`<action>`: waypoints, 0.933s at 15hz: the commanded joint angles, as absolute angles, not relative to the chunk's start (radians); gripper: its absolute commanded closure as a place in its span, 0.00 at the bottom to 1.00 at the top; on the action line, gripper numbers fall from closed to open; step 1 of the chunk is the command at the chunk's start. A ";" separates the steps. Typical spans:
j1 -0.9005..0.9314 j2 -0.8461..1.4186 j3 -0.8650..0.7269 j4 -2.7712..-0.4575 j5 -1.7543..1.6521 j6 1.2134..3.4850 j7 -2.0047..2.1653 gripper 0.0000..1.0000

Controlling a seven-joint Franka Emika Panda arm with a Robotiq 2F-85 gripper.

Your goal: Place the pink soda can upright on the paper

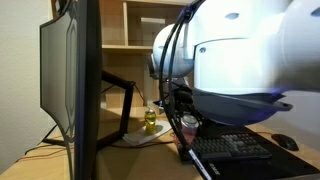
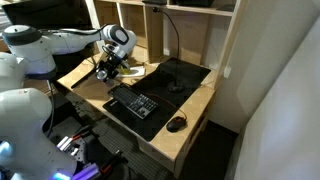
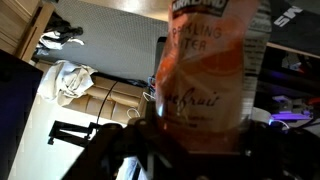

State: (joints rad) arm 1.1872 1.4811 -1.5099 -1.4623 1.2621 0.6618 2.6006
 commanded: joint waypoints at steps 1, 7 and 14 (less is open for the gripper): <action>1.187 1.481 -1.510 -1.462 1.262 0.662 2.601 0.53; 1.225 1.481 -1.521 -1.521 1.224 0.744 2.601 0.53; 1.270 1.450 -1.625 -1.557 1.232 0.833 2.604 0.53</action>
State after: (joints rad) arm 1.2578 1.4777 -1.6071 -1.5652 1.2214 0.8807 2.6040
